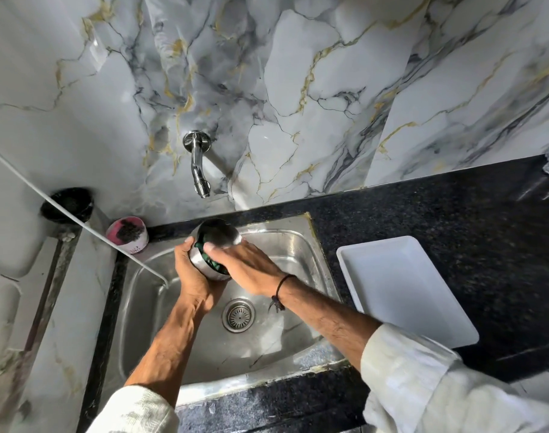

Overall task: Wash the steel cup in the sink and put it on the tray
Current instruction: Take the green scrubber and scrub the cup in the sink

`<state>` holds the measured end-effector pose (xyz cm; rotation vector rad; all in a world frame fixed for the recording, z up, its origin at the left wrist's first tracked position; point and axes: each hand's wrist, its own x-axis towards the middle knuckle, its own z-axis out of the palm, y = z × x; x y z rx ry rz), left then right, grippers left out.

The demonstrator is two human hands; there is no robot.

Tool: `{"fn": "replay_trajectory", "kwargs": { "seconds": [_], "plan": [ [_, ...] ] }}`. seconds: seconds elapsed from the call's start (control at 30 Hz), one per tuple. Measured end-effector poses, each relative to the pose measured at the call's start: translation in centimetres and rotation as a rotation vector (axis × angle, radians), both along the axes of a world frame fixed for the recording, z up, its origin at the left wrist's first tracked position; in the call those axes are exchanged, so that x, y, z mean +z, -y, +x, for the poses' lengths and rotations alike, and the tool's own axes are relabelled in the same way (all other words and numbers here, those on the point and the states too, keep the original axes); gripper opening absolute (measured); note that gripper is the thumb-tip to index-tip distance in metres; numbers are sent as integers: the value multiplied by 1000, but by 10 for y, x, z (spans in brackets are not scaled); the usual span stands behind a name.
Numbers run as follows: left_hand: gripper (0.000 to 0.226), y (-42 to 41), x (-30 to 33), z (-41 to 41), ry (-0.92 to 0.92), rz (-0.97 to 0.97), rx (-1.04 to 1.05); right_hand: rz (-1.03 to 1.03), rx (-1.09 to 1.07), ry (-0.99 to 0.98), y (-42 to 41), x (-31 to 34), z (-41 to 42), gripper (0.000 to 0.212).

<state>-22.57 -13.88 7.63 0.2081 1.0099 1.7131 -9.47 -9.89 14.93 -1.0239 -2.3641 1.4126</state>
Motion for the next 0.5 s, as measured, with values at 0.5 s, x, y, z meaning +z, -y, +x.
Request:
{"fn": "replay_trajectory", "kwargs": {
  "seconds": [0.5],
  "plan": [
    [39,-7,2,13,-51,-40,131,206,139,79,5,2,-2,57]
  ]
}}
